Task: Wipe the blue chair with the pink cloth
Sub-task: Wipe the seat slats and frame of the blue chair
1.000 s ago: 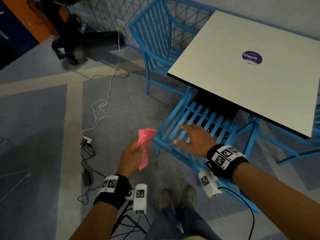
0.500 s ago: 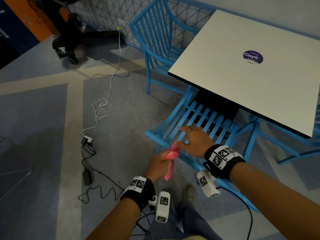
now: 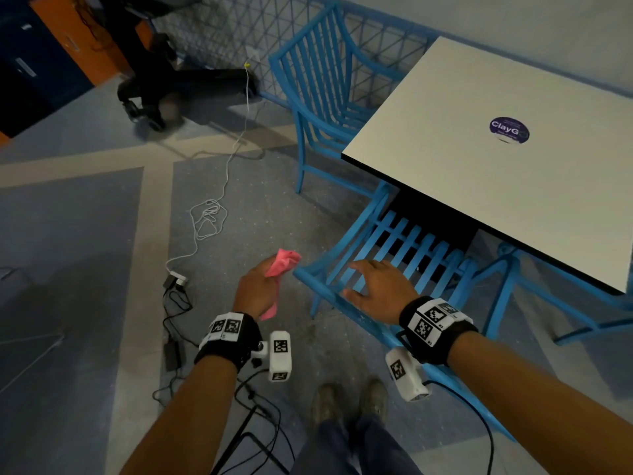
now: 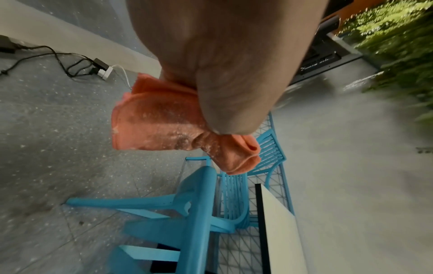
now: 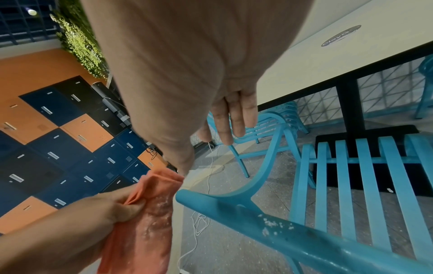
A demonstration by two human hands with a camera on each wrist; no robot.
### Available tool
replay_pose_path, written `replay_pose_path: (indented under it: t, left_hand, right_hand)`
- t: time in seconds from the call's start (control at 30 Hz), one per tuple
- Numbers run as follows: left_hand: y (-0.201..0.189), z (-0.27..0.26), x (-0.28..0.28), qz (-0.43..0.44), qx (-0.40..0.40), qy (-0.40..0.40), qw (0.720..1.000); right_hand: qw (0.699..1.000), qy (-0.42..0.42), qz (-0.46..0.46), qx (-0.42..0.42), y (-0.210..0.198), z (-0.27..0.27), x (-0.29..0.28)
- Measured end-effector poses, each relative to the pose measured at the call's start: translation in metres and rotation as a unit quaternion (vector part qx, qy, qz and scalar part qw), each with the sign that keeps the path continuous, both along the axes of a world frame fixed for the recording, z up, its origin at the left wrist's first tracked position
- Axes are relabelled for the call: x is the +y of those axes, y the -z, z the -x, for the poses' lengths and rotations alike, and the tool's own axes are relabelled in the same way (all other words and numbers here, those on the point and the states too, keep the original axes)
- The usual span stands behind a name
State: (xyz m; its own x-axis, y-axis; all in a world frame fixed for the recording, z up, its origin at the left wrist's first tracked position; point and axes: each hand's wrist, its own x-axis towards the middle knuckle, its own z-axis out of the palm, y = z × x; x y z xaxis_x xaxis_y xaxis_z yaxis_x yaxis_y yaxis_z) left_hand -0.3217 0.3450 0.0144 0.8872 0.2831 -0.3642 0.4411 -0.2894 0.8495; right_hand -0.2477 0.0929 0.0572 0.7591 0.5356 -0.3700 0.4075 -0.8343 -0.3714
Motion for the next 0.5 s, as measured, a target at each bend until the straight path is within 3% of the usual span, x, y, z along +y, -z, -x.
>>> replay_pose_path:
  t: [0.23,0.37,0.5]
  left_hand:
    - [0.010,0.015,-0.013,-0.154,0.159,0.054,0.974]
    - [0.012,0.034,-0.007,-0.121,0.132,0.047,0.983]
    - [-0.001,0.022,-0.009,-0.100,0.097,-0.030,0.990]
  right_hand:
    - [1.000,0.010,-0.009,0.004,-0.005,-0.004,-0.006]
    - [1.000,0.019,0.011,0.010,-0.004,-0.004,-0.017]
    - [0.999,0.029,0.021,0.013,-0.005,0.002,-0.022]
